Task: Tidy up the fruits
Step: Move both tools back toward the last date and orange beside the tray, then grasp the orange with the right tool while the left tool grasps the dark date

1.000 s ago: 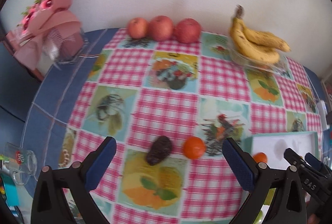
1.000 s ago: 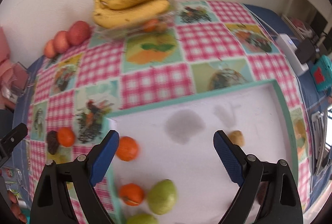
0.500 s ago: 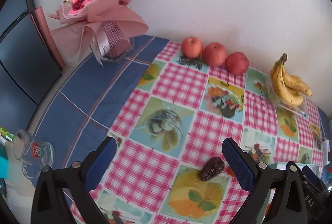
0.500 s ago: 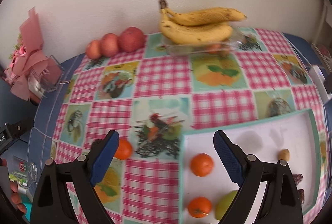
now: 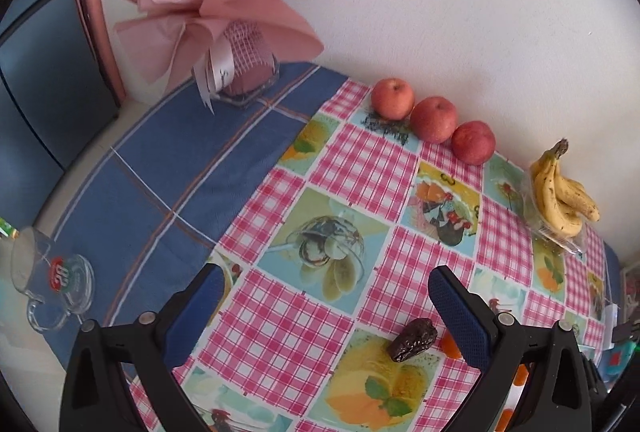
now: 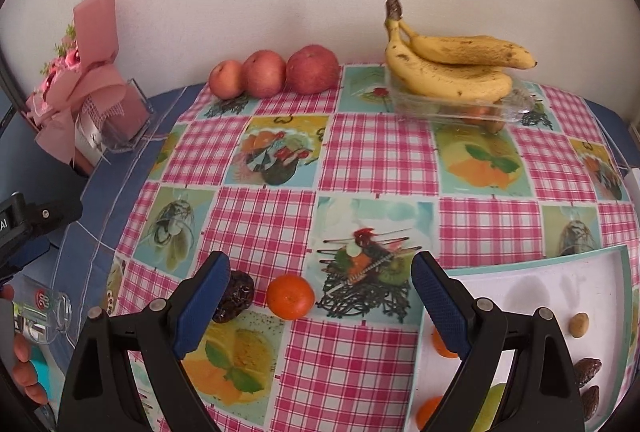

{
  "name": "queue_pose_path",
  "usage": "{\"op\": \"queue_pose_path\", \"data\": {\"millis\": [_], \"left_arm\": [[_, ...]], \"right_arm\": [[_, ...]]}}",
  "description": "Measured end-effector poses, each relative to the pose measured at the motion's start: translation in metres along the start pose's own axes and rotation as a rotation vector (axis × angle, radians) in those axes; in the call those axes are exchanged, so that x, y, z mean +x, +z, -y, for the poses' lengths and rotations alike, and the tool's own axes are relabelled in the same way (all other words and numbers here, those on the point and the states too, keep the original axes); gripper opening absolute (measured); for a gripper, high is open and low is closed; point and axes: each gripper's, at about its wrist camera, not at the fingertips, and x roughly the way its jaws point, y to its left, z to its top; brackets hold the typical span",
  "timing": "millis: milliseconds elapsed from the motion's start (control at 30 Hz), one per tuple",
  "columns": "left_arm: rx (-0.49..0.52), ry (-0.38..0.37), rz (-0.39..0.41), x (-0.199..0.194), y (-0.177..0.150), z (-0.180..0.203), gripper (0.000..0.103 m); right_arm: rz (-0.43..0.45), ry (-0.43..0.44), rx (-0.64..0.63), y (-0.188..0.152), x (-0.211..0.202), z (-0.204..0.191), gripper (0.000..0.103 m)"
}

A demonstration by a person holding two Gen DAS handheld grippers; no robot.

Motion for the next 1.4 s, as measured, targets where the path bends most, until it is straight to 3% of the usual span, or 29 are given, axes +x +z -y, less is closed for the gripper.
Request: {"op": "queue_pose_path", "data": {"millis": [500,633,1033,1100,1200,1400], "left_arm": [[0.007,-0.007,-0.225,0.083,-0.036,0.02,0.102],[-0.013,0.006,-0.25,0.094,-0.042,0.018,0.102],[-0.038,-0.019,-0.251,0.093,-0.043,0.017,0.101],[-0.036,-0.026,-0.253,0.092,-0.044,0.018,0.1],[-0.034,-0.032,-0.253,0.094,-0.043,0.02,0.099],[-0.023,-0.048,-0.256,0.094,-0.043,0.025,0.098]], "right_arm": [[-0.137,-0.008,-0.009,-0.019,0.05,-0.003,0.092],[-0.166,-0.021,-0.016,-0.024,0.061,-0.004,0.092],[-0.168,0.013,-0.043,-0.028,0.07,-0.016,0.061],[-0.174,0.029,-0.037,-0.028,0.071,-0.016,0.049],[-0.181,0.048,-0.023,-0.028,0.073,-0.016,0.042],[-0.18,0.055,0.02,-0.028,0.068,-0.006,0.041]]}}
